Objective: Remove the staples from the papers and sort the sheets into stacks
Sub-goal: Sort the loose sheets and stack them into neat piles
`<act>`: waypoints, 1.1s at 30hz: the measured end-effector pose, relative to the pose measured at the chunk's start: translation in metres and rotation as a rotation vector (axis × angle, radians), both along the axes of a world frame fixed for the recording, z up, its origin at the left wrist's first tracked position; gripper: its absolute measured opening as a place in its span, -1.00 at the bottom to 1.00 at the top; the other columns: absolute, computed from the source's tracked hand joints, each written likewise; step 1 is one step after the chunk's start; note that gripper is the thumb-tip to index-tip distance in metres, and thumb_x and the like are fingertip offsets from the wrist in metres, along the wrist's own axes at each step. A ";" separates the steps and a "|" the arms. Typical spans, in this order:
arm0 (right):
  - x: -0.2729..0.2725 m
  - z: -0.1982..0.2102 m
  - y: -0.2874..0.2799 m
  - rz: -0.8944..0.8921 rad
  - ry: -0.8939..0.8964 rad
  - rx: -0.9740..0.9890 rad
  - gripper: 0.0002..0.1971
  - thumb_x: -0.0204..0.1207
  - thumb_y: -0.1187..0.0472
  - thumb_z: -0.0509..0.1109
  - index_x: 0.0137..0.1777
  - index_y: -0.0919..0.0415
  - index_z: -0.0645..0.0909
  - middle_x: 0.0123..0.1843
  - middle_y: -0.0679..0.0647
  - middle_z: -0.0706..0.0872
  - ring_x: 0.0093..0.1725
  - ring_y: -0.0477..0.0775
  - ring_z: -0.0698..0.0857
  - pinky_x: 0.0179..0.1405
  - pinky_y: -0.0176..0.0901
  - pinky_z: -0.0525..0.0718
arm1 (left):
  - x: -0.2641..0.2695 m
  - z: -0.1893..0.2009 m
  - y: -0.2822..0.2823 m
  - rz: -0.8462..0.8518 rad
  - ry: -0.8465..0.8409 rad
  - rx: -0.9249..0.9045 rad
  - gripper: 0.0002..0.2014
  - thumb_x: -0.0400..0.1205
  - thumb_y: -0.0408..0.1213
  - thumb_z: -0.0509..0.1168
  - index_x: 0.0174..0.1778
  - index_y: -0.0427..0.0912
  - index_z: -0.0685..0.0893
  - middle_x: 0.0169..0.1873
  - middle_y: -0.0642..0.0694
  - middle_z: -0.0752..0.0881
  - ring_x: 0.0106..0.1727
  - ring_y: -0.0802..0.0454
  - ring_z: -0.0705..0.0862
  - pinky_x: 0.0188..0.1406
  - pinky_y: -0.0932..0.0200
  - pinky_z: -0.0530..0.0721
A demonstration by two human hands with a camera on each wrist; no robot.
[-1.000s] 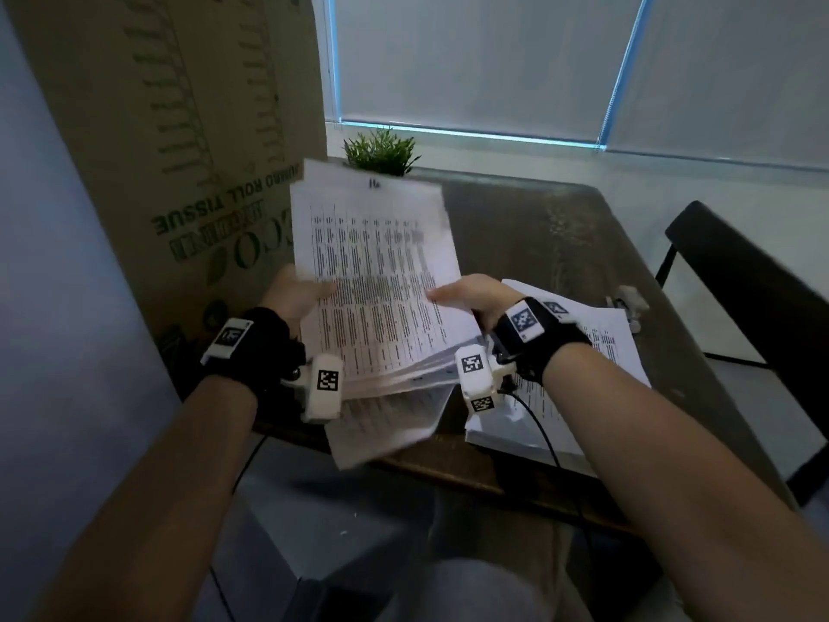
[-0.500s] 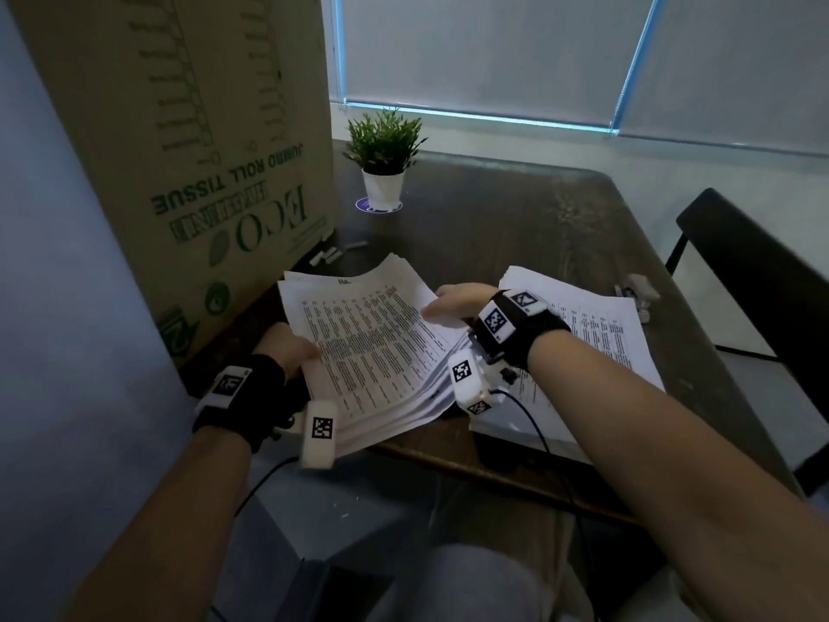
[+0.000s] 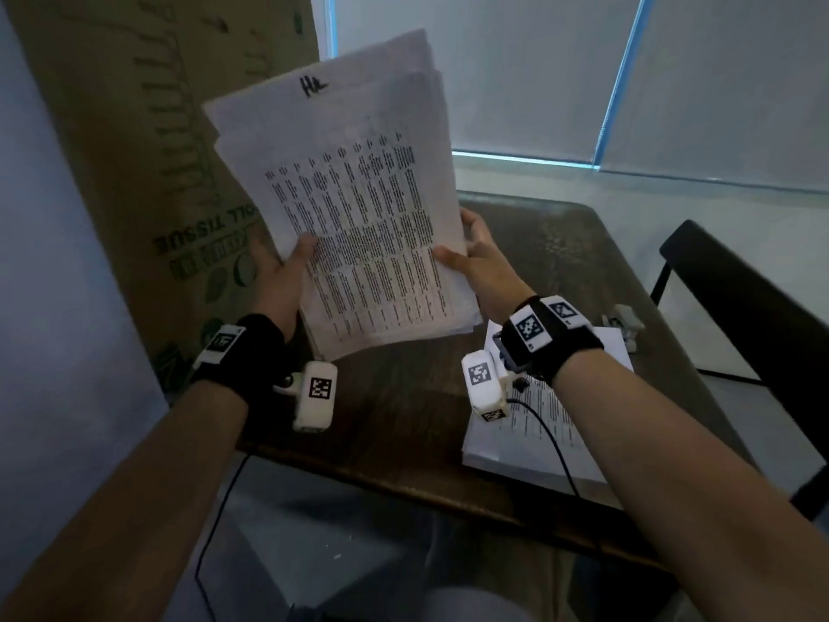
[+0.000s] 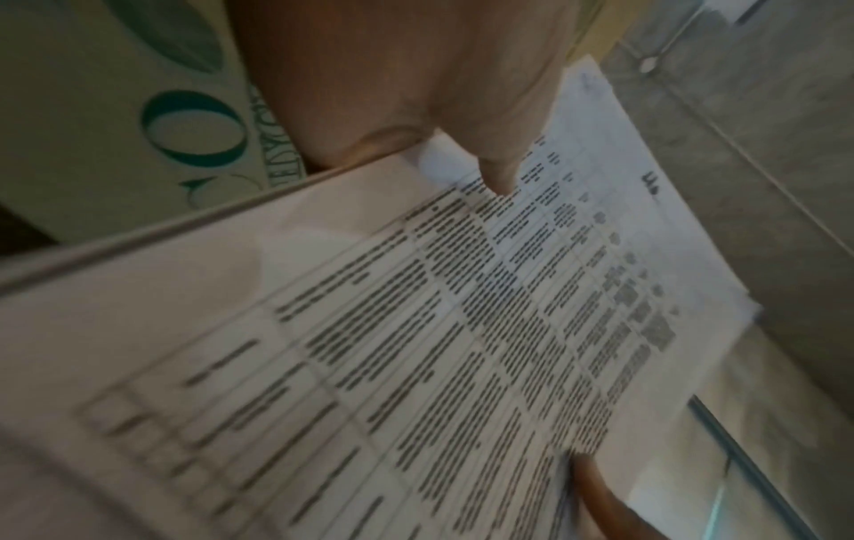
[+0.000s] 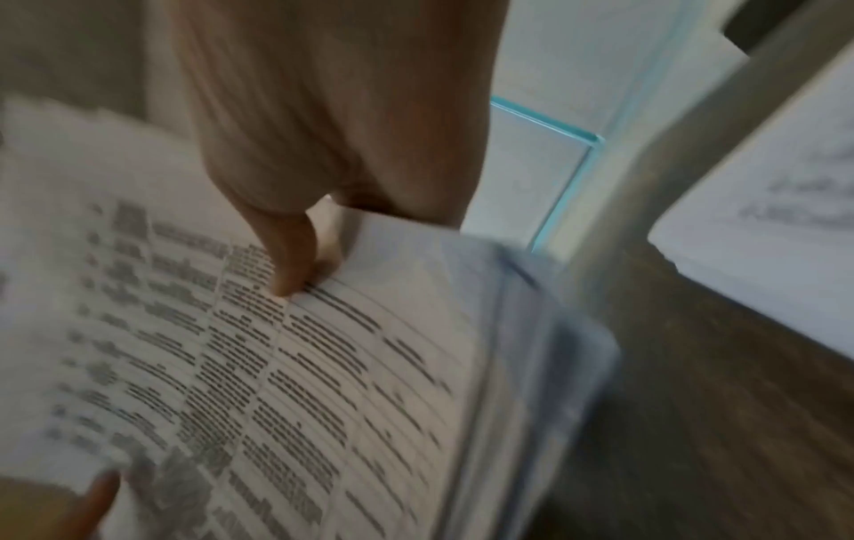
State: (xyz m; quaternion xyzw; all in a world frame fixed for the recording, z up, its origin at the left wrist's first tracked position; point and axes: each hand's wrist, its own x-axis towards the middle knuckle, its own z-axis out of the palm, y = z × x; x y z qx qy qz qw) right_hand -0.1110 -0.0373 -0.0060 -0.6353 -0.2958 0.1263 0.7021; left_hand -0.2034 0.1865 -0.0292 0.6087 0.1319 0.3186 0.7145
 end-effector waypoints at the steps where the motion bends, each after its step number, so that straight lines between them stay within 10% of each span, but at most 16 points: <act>1: 0.000 -0.001 0.001 0.013 -0.024 -0.007 -0.41 0.58 0.37 0.39 0.52 0.04 0.24 0.27 0.19 0.70 0.16 0.21 0.78 0.06 0.14 0.78 | -0.001 0.008 -0.005 0.065 -0.017 0.068 -0.25 0.65 0.03 0.26 0.65 0.02 -0.02 0.51 0.10 0.30 0.46 0.14 0.39 0.45 0.14 0.39; 6: -0.011 -0.024 0.002 -0.071 -0.079 -0.067 -0.45 0.58 0.41 0.40 0.56 0.35 0.38 0.21 0.13 0.79 0.17 -0.03 0.74 0.17 -0.13 0.71 | -0.001 -0.017 -0.011 0.012 0.074 0.249 -0.33 0.54 0.20 0.29 0.51 -0.05 0.39 0.32 -0.11 0.61 0.26 -0.07 0.64 0.19 0.00 0.60; 9: -0.007 -0.026 0.013 -0.235 -0.030 -0.154 -0.69 0.51 0.23 0.55 0.22 0.30 0.72 0.17 0.25 0.79 0.13 0.07 0.75 0.30 0.08 0.69 | 0.000 -0.017 -0.012 0.091 0.052 0.269 -0.54 0.56 0.15 0.31 0.27 -0.06 0.59 0.14 -0.07 0.71 0.13 -0.04 0.70 0.20 -0.13 0.65; 14: -0.005 0.017 0.035 -0.376 0.084 0.016 -0.67 0.47 0.16 0.59 0.15 0.35 0.73 0.03 0.17 0.81 -0.01 0.10 0.80 0.12 -0.09 0.77 | 0.008 0.030 -0.024 0.093 -0.134 0.568 -0.83 0.71 -0.17 0.19 0.12 -0.18 0.50 -0.05 -0.02 0.65 -0.06 0.10 0.63 0.03 0.07 0.63; 18: -0.008 0.024 0.033 -0.326 0.030 0.076 -0.88 0.47 0.16 0.58 -0.09 0.08 0.68 -0.05 0.05 0.81 0.14 0.17 0.77 0.28 0.12 0.69 | 0.013 0.032 -0.017 0.162 -0.142 0.310 -0.26 0.60 0.21 0.22 0.63 -0.04 0.18 0.59 -0.05 0.32 0.57 -0.02 0.32 0.56 -0.13 0.30; 22: -0.010 -0.028 0.016 -0.187 0.100 -0.054 -0.54 0.39 0.25 0.63 0.29 0.26 0.68 0.13 0.06 0.82 0.12 -0.03 0.79 0.36 0.04 0.66 | 0.006 -0.014 -0.008 -0.058 0.016 0.024 -0.35 0.46 0.23 0.37 0.43 0.01 0.51 0.23 -0.05 0.70 0.23 -0.08 0.69 0.21 -0.16 0.64; 26: -0.022 -0.045 0.016 -0.253 0.184 -0.039 -0.73 0.39 0.25 0.64 -0.01 0.11 0.63 -0.07 -0.07 0.77 0.02 -0.06 0.75 0.17 -0.16 0.68 | 0.002 -0.025 -0.024 0.019 0.065 0.114 -0.72 0.46 0.13 0.43 -0.01 0.10 0.69 -0.09 0.08 0.77 -0.02 0.03 0.76 0.03 -0.08 0.72; 33: -0.009 -0.014 0.019 -0.256 0.082 0.058 -0.75 0.43 0.31 0.60 0.08 0.23 0.70 -0.06 0.01 0.82 -0.12 -0.12 0.82 -0.11 -0.26 0.77 | 0.008 0.009 -0.015 -0.068 -0.087 0.091 -0.54 0.51 0.06 0.40 0.30 0.00 0.59 0.15 0.01 0.74 0.16 0.01 0.72 0.15 -0.08 0.65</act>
